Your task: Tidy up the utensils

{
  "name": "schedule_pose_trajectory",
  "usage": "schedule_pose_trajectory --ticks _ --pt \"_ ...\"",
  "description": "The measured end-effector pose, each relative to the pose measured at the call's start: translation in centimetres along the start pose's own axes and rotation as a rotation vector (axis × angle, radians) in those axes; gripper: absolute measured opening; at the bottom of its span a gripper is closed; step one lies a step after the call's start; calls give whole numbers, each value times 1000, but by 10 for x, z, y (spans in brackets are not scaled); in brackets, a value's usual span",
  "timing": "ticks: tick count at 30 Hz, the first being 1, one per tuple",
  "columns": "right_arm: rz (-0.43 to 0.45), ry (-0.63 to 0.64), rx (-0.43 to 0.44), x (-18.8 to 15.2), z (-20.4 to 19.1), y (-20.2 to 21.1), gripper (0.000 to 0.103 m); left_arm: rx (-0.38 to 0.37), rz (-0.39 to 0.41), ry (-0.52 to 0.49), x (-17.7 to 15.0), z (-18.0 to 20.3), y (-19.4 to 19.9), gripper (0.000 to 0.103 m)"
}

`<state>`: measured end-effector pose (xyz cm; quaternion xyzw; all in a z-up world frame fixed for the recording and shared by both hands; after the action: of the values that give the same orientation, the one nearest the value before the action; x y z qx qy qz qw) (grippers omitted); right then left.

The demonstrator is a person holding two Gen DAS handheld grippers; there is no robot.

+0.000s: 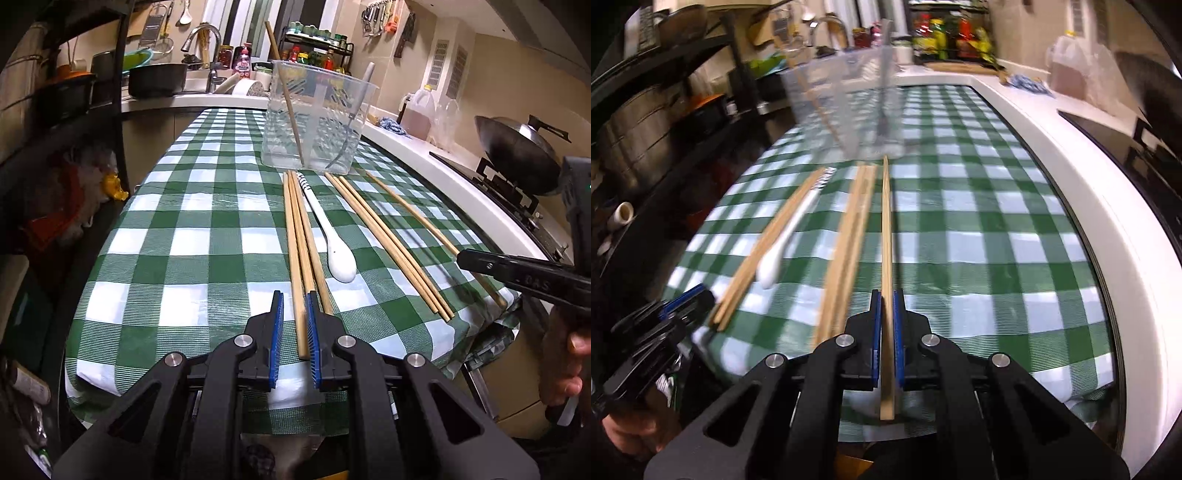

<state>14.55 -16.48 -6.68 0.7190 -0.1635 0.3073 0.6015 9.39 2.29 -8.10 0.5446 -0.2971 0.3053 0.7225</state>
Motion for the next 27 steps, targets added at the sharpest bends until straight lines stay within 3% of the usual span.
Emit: schedule_pose_trajectory --ticks 5,11,17,22,23,24,27 --pt "-43 -20 -24 -8 8 -17 8 49 -11 -35 -4 1 -4 13" --pt "-22 -45 -22 -11 9 -16 14 93 -11 -109 -7 10 -7 13" --pt "-2 -35 -56 -22 7 -6 20 109 3 -84 -5 3 -5 6" --pt "22 -31 -101 -28 7 -2 19 127 16 -55 -8 -5 0 6" --pt "28 -20 -116 -28 6 -1 16 127 16 -58 -9 -4 1 6" --pt "32 -13 -122 -29 6 -1 7 128 16 -61 -9 -3 1 6" --pt "36 -6 -118 -28 4 -1 7 130 16 -64 -9 -2 0 6"
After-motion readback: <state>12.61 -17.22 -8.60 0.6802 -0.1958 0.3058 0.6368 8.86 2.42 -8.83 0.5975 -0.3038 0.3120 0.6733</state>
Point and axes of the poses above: each gripper's, at about its wrist camera, not at the fingertips, and y roughly against the way its jaws point, z to its right, x to its top, the point moved 7 cm from there along -y, roughly the way its jaws point, and after that the axes turned 4 degrees about -x, right-handed, at the moved point
